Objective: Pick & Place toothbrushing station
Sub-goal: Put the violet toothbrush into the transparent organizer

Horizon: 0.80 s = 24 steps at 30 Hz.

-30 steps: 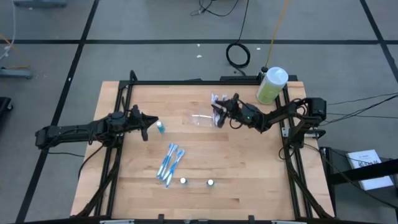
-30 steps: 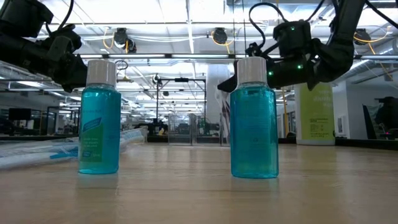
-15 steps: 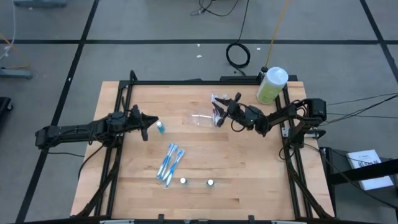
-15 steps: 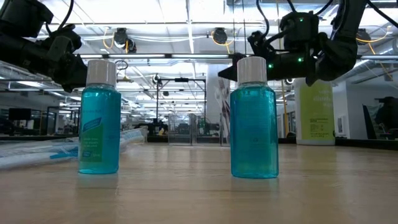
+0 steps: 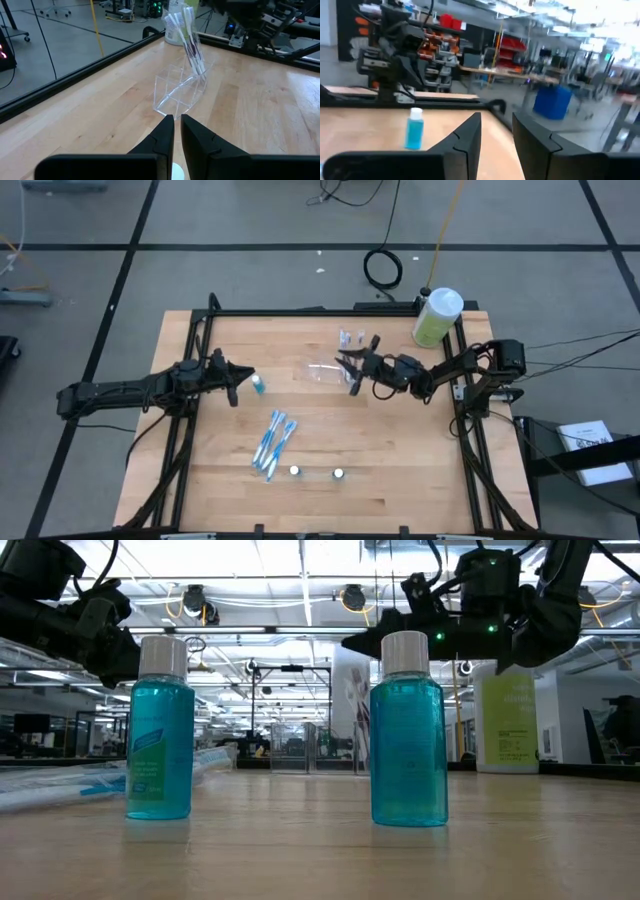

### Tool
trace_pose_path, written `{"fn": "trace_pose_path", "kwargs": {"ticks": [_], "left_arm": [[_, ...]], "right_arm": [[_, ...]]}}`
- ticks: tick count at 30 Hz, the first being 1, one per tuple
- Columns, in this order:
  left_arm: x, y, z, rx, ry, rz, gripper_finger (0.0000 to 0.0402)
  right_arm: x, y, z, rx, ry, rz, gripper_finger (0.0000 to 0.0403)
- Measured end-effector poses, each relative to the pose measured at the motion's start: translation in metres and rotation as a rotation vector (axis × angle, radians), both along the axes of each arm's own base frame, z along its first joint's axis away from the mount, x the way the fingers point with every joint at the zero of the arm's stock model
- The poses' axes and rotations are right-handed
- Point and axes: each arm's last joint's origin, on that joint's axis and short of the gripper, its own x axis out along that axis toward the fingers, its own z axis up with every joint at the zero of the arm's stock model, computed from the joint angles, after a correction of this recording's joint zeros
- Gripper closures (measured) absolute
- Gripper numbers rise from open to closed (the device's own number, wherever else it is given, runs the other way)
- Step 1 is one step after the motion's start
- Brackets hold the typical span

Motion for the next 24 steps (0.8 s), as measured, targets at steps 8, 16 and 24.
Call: {"fn": "trace_pose_path", "kwargs": {"ticks": [8,16,24], "left_arm": [[0.000,0.000,0.000,0.000,0.000,0.000,0.0364],[0.000,0.000,0.000,0.000,0.000,0.001,0.0364],[0.000,0.000,0.000,0.000,0.000,0.000,0.0364]], "right_arm": [[0.002,-0.022,-0.015,0.180,0.141,-0.074,0.0298],[-0.001,-0.029,-0.016,0.177,0.140,-0.201,0.0298],[0.003,-0.013,-0.010,0.091,0.166,-0.025,0.0298]]}}
